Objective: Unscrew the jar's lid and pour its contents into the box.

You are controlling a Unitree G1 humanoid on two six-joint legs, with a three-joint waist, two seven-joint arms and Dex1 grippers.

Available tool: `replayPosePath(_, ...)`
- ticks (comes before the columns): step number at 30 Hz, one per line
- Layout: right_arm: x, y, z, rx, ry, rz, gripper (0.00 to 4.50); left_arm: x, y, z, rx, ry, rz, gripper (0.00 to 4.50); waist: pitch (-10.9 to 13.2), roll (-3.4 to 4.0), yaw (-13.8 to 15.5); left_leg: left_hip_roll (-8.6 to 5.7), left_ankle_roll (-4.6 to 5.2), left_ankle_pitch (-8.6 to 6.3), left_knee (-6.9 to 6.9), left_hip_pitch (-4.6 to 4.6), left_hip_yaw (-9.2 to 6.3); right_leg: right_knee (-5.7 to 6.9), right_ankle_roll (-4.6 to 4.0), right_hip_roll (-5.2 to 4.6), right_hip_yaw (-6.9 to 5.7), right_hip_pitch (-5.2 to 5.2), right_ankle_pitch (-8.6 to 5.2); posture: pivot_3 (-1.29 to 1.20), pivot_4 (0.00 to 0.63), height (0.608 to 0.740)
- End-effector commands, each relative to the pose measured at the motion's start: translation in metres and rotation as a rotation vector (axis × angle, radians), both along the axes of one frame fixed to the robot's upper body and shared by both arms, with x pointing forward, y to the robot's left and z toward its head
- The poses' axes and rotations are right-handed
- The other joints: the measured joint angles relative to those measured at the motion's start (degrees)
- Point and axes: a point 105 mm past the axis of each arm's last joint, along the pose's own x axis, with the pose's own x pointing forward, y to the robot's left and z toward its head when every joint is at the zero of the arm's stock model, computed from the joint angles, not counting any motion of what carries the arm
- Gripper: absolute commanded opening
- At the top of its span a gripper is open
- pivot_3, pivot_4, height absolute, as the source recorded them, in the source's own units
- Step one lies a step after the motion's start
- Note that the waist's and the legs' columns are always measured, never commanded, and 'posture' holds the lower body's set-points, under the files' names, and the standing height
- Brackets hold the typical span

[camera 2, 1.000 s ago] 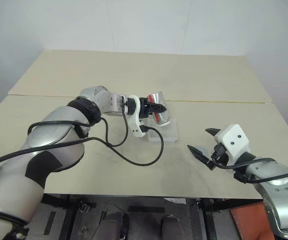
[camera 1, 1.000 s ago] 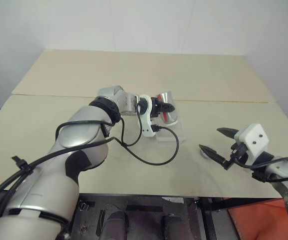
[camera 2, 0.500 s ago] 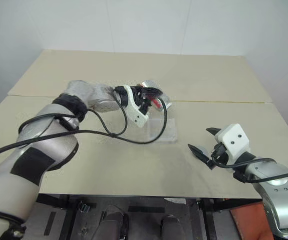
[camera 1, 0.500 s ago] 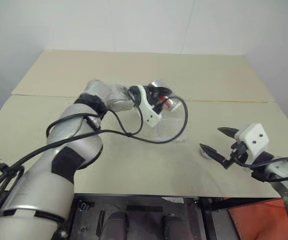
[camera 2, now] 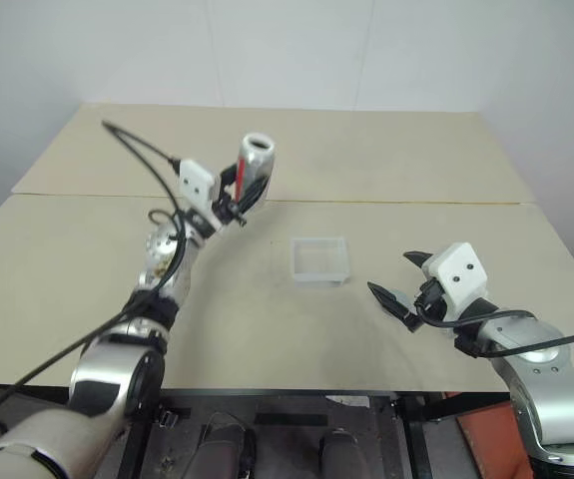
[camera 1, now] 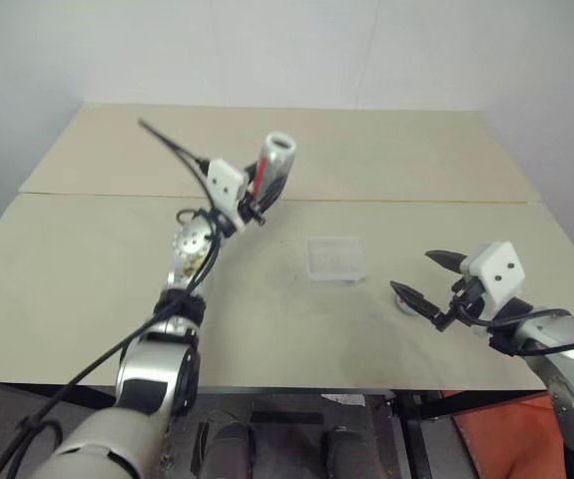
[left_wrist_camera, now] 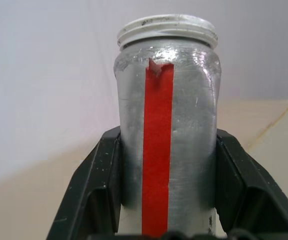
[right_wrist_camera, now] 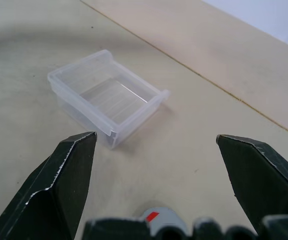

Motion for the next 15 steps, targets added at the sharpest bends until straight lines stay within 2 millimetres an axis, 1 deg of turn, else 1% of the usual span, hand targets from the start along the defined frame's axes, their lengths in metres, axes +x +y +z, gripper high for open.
replayPosePath(1, 0.002, 0.007, 0.009, 0.002, -0.052, 0.037, 4.47, -0.011, 0.001, 0.015, -0.167, 0.060, 0.033, 2.09, 0.0, 0.00, 0.0, 0.00, 0.00, 0.00, 0.02, 0.00, -0.08, 0.03, 0.00, -0.01, 0.00, 0.00, 0.00, 0.00, 0.150, 0.740)
replayPosePath(3, 0.001, 0.011, 0.008, 0.008, -0.050, 0.052, 4.47, -0.016, 0.010, 0.013, -0.260, 0.082, 0.065, 2.09, 0.0, -0.01, 0.3, 0.00, 0.00, 0.00, 0.28, -0.07, -0.32, 0.17, 0.00, 0.00, -0.02, -0.02, 0.00, 0.00, 0.150, 0.740)
replayPosePath(4, 0.001, 0.011, 0.008, 0.012, -0.050, 0.053, 4.47, -0.018, 0.015, 0.011, -0.278, 0.078, 0.086, 2.09, 0.0, -0.01, 0.4, -0.01, 0.01, -0.01, 0.41, -0.07, -0.39, 0.14, 0.00, 0.00, -0.02, 0.00, 0.00, 0.00, 0.150, 0.740)
replayPosePath(6, 0.002, 0.012, 0.008, 0.014, -0.050, 0.053, 4.47, -0.018, 0.022, 0.002, -0.299, 0.142, 0.106, 2.09, 0.0, -0.01, 0.5, -0.04, 0.01, 0.00, 0.52, 0.01, -0.40, 0.12, 0.00, -0.01, 0.00, 0.09, 0.00, 0.00, 0.150, 0.740)
replayPosePath(8, 0.002, 0.012, 0.007, 0.012, -0.045, 0.054, 4.47, -0.023, 0.025, -0.006, -0.202, 0.089, 0.141, 2.09, 0.0, 0.02, 0.4, -0.07, 0.04, 0.03, 0.55, 0.29, -0.38, 0.21, 0.01, -0.01, 0.03, 0.33, 0.01, 0.00, 0.150, 0.740)
replayPosePath(11, 0.000, 0.011, 0.005, 0.006, -0.035, 0.054, 4.47, -0.032, 0.022, -0.028, -0.069, 0.085, 0.141, 2.09, 0.0, 0.03, 0.2, -0.06, 0.04, 0.03, 0.48, 0.72, -0.20, 0.16, 0.00, 0.01, 0.08, 0.71, 0.01, 0.00, 0.150, 0.740)
replayPosePath(15, -0.001, 0.010, 0.004, 0.003, -0.031, 0.053, 4.47, -0.037, 0.023, -0.052, -0.028, 0.118, 0.162, 2.09, 0.0, 0.02, 0.2, -0.06, 0.04, 0.03, 0.49, 0.75, -0.08, 0.13, 0.00, 0.00, 0.08, 0.78, 0.02, 0.00, 0.150, 0.740)
